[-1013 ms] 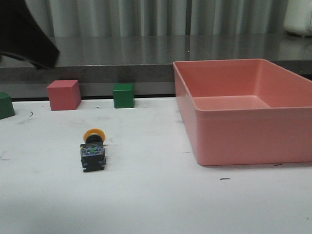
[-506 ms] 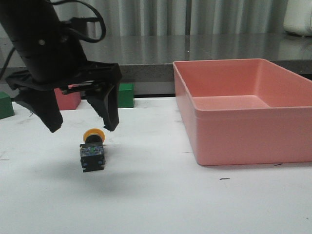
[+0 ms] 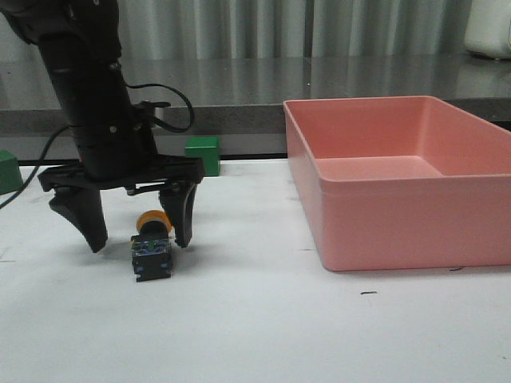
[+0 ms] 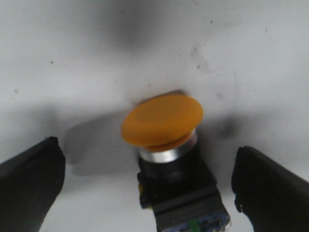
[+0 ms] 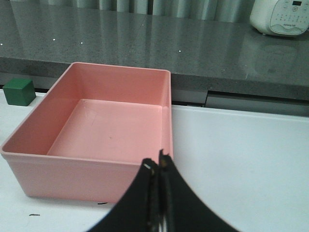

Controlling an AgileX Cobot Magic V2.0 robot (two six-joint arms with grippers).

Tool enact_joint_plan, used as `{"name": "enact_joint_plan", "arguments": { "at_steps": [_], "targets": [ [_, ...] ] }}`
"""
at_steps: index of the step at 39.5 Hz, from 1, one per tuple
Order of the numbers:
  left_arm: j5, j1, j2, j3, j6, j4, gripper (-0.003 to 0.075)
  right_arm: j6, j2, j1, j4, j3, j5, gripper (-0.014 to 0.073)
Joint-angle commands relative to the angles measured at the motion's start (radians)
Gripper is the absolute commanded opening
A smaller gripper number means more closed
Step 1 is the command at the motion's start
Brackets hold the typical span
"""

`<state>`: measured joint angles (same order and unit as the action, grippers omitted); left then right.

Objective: Place and stand button with both arms
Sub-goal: 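Lower the left gripper over the button and grasp its body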

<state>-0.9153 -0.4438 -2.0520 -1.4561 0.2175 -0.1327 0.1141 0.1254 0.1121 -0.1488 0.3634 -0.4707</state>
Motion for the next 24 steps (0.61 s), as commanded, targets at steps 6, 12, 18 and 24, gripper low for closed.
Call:
{"name": "enact_joint_plan", "arguments": {
  "at_steps": [6,12,18,24],
  "targets": [
    [-0.016,0.001,0.031,-0.061,0.012,-0.01,0.0662,-0.006,0.01,-0.007,-0.019,0.024,0.084,-0.0072],
    [-0.029,0.001,0.03,-0.061,0.012,-0.01,0.0522,-0.006,0.01,-0.007,-0.019,0.024,0.084,-0.0072],
    [-0.035,0.001,0.03,-0.061,0.012,-0.012,0.0291,-0.006,0.01,-0.007,-0.019,0.024,0.084,-0.0072],
    [-0.064,0.001,0.03,-0.088,0.01,-0.012,0.0179,-0.006,0.01,-0.007,-0.019,0.024,0.084,-0.0072]
  ]
}}
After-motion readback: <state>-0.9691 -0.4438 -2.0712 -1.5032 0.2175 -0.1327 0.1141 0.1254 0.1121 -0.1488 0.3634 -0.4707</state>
